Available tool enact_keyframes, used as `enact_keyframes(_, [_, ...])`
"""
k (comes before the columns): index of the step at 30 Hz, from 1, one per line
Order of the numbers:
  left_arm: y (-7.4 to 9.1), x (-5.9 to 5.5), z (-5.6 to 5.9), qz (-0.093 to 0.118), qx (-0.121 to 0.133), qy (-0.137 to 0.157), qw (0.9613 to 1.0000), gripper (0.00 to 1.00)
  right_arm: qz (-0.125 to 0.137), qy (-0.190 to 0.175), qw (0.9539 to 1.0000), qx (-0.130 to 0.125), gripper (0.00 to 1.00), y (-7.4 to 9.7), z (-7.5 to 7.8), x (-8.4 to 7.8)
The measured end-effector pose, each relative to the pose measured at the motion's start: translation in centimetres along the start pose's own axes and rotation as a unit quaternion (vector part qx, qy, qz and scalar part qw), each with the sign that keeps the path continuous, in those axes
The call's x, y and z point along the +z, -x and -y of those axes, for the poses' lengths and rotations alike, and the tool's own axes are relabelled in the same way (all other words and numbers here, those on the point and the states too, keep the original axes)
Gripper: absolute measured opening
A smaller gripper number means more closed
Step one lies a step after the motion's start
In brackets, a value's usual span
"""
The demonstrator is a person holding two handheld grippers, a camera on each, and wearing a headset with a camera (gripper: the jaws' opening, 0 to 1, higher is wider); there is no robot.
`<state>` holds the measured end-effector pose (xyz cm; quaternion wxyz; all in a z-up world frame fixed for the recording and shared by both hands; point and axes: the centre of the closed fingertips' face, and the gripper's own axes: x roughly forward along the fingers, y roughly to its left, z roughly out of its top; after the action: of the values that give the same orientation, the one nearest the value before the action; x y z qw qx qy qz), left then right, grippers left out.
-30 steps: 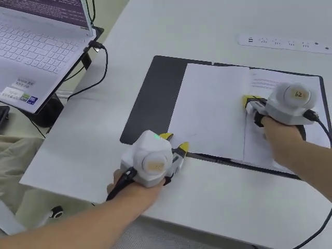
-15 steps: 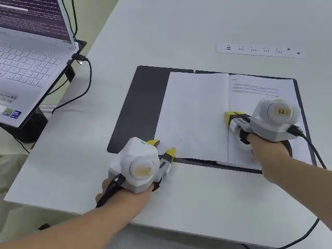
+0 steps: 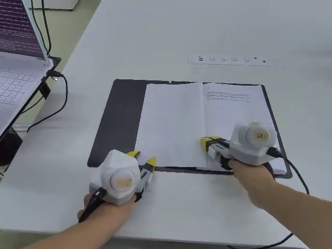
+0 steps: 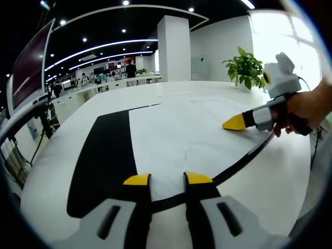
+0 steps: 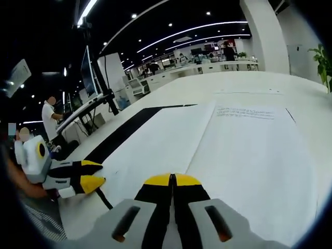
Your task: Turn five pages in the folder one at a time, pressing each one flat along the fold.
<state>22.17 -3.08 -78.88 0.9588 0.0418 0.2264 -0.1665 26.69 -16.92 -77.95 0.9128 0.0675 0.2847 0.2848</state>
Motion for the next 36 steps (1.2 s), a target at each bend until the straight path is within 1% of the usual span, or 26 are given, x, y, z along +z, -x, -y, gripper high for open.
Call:
enact_keyframes(14, [0.1,0.1,0.0,0.002,-0.004,-0.001,1.0,0.23,-0.013,-0.012,0.9998,0.01,0.0,2.8,-1.6,-2.6])
enact_keyframes(18, [0.1,0.1,0.0,0.002,-0.004,0.0,1.0,0.23,-0.016,-0.016,0.9997,0.012,0.0,3.7,-2.1,-3.2])
enact_keyframes(24, [0.1,0.1,0.1,0.004,-0.004,0.0,1.0,0.23,-0.023,-0.022,0.9994,0.016,0.0,4.5,-2.6,-3.9])
enact_keyframes(27, [0.1,0.1,0.1,0.004,-0.004,-0.001,1.0,0.23,-0.025,-0.035,0.9989,0.021,0.0,5.1,-3.0,-4.3])
enact_keyframes(28, [0.1,0.1,0.1,0.004,-0.004,-0.001,1.0,0.23,-0.029,-0.044,0.9982,0.027,0.0,5.3,-3.4,-4.6])
enact_keyframes(30, [0.1,0.1,0.1,0.004,-0.004,-0.001,1.0,0.23,-0.037,-0.039,0.9982,0.029,0.0,5.8,-3.9,-5.1])
enact_keyframes(32, [0.1,0.1,0.1,0.004,-0.003,0.001,1.0,0.23,-0.036,-0.046,0.9976,0.036,0.0,6.2,-4.4,-5.2])
enact_keyframes(34, [0.1,0.1,0.1,0.004,-0.001,0.003,1.0,0.23,-0.036,-0.047,0.9975,0.038,0.0,6.7,-4.7,-5.1])
enact_keyframes(36, [0.1,0.1,0.1,0.002,0.0,0.003,1.0,0.23,-0.028,-0.062,0.9964,0.05,0.0,7.5,-5.6,-4.6])
